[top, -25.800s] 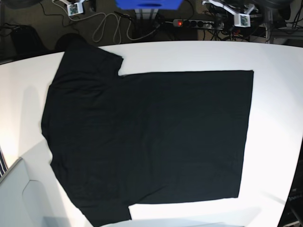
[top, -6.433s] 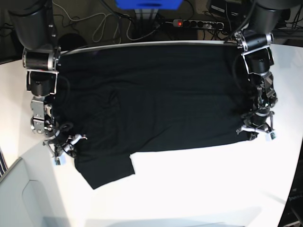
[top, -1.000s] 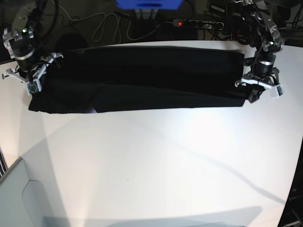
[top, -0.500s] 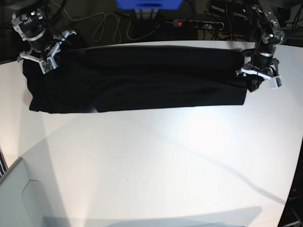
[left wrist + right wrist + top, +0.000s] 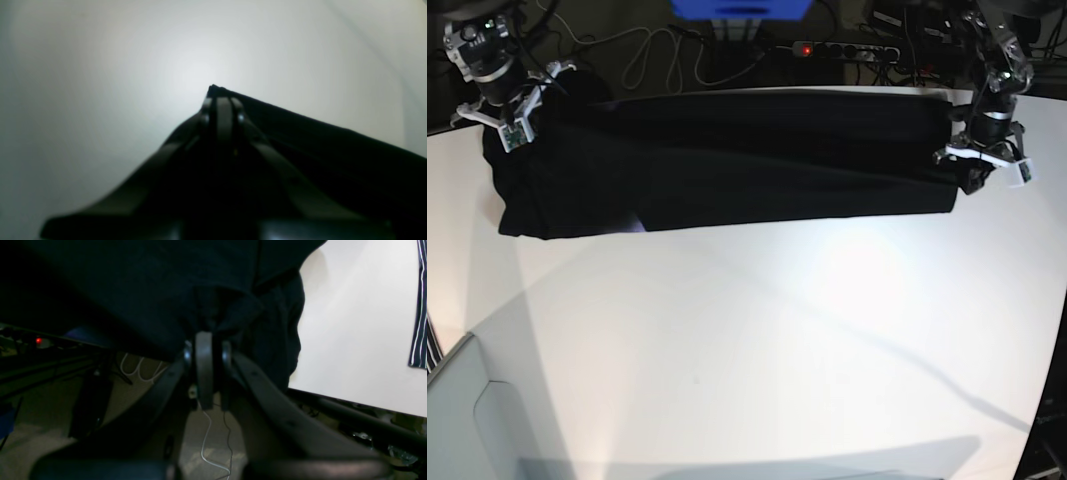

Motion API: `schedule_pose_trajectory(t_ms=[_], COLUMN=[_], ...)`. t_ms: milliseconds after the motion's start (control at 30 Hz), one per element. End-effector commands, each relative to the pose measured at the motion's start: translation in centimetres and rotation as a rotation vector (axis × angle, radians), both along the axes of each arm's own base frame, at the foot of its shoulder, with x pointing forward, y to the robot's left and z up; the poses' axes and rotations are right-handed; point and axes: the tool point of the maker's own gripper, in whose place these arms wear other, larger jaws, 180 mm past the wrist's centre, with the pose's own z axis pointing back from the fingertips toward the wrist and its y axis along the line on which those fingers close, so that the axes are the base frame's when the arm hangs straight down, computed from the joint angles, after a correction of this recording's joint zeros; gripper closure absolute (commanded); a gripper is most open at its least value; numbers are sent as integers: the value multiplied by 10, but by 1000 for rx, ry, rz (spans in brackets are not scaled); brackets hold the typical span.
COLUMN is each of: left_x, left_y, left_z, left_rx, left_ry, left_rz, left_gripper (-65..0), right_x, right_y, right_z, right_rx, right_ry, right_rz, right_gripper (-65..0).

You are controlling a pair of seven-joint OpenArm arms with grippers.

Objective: Fold the T-shirt properly
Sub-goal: 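Pull the folded strip with both grippers back toward the robot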

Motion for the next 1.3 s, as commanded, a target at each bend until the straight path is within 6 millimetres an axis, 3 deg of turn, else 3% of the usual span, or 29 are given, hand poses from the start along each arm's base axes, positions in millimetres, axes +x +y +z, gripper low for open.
schedule_pose_trajectory(t_ms=[0, 300, 433, 567, 800, 867, 1067, 1267], left_x=[4, -3, -12, -18, -24, -23, -27, -29], left_y=[3, 3, 4, 7, 8, 2, -7, -9], left_z=[11, 5, -10, -23, -30, -30, -35, -33], left_rx=[18, 19, -7, -27, -35, -37, -55, -112], left_ry=[-37, -14, 22, 55, 75, 78, 92, 69], left_rz=[-6, -4, 13, 31, 37, 22, 5, 20], left_gripper=[0, 0, 0, 0, 0, -53, -284, -323], right_x=[2, 20, 25, 23, 19, 21, 23, 18], right_y=[2, 4, 4, 0, -2, -2, -17, -41], right_z=[6, 12, 10, -4, -14, -13, -6, 2], right_rx=[-7, 2, 9, 34, 51, 51, 26, -6], right_ry=[-15, -63, -71, -40, -16, -24, -48, -67], right_rz=[35, 32, 26, 5, -5, -6, -51, -138], right_gripper=[-1, -6, -13, -118, -383, -423, -417, -415])
